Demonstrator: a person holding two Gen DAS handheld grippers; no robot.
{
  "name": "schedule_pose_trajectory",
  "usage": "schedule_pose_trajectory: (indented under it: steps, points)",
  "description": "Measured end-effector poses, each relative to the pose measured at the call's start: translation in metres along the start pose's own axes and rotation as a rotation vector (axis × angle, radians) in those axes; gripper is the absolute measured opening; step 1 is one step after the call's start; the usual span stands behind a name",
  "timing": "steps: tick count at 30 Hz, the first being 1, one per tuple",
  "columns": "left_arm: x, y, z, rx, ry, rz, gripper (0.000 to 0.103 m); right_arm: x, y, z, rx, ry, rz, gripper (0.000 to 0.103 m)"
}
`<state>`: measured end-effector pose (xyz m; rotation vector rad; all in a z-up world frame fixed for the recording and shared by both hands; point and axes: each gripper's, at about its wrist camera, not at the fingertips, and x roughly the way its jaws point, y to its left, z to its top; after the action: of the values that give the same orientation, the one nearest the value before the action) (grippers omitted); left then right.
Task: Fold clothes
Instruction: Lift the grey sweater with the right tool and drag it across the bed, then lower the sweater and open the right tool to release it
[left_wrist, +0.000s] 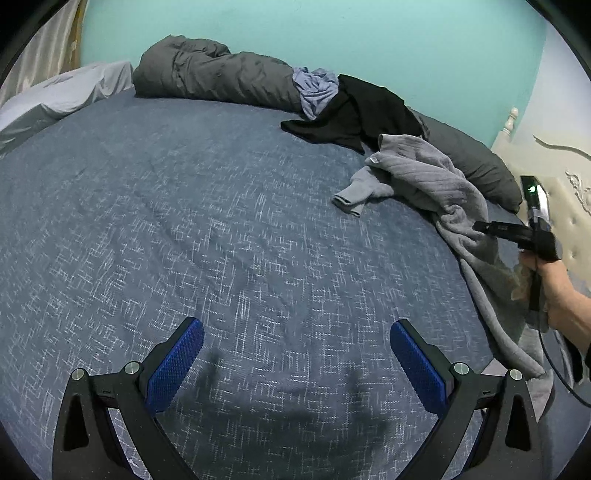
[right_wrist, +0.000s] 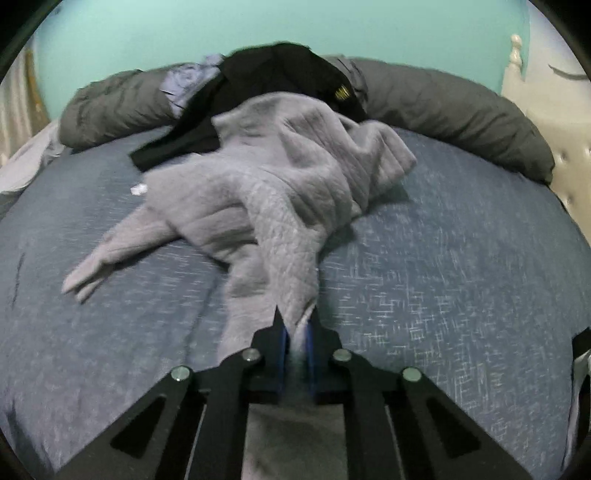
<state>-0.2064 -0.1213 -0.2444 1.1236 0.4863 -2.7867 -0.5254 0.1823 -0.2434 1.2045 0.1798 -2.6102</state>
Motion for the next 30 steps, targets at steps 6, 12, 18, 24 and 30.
schedule_pose_trajectory:
  steps: [6,12,18,24,30]
  points:
    - [-0.009,0.009,0.0,-0.021,-0.009,0.013,0.103,-0.055,0.048,-0.029,-0.073,-0.028,0.121,0.007]
    - [-0.038,0.013,-0.003,-0.045,-0.05,-0.001,0.103,-0.113,0.086,-0.068,-0.096,-0.031,0.245,0.007]
    - [-0.075,0.021,-0.011,-0.025,-0.095,0.012,0.103,-0.161,0.127,-0.121,-0.155,0.005,0.349,0.007]
    - [-0.097,0.032,-0.018,-0.022,-0.093,-0.028,0.103,-0.21,0.169,-0.175,-0.214,0.042,0.452,0.007]
    - [-0.096,0.036,-0.022,-0.039,-0.053,-0.1,0.103,-0.201,0.158,-0.219,-0.118,0.094,0.452,0.012]
